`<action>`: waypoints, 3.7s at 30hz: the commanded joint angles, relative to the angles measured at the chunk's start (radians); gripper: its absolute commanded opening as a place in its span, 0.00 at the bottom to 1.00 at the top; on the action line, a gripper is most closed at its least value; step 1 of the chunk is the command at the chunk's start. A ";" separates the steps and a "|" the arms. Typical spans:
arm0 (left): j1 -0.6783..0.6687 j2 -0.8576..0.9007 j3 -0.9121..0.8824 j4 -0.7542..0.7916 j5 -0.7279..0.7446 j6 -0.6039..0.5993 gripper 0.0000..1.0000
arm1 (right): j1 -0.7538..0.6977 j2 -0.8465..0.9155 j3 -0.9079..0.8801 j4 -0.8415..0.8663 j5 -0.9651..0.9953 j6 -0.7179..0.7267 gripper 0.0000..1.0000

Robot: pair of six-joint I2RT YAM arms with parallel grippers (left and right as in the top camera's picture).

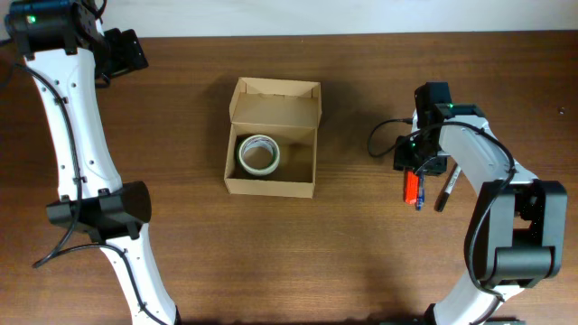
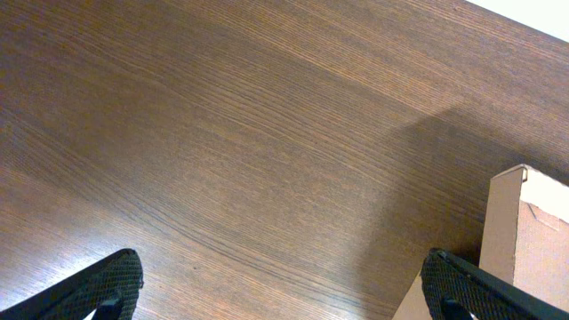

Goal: Pack container
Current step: 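Grasp the orange box cutter with the right gripper, then lower the orange box cutter into the box and release it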

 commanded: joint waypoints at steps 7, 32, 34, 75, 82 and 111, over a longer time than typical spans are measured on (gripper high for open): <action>0.003 -0.002 -0.003 0.000 -0.007 0.012 1.00 | -0.003 0.031 -0.011 0.015 0.050 0.014 0.52; 0.003 -0.002 -0.003 0.000 -0.007 0.012 1.00 | -0.008 0.118 -0.011 0.052 0.054 0.018 0.52; 0.003 -0.002 -0.004 0.000 -0.007 0.012 1.00 | -0.008 0.118 -0.011 0.052 0.054 0.018 0.45; 0.003 -0.002 -0.004 0.000 -0.007 0.012 1.00 | 0.578 0.028 0.818 -0.469 -0.101 -0.755 0.04; 0.003 -0.002 -0.003 0.000 -0.007 0.012 1.00 | 0.665 0.143 0.818 -0.407 -0.102 -0.872 0.03; 0.003 -0.002 -0.003 0.000 -0.007 0.012 1.00 | 0.668 0.387 0.815 -0.399 -0.161 -0.890 0.04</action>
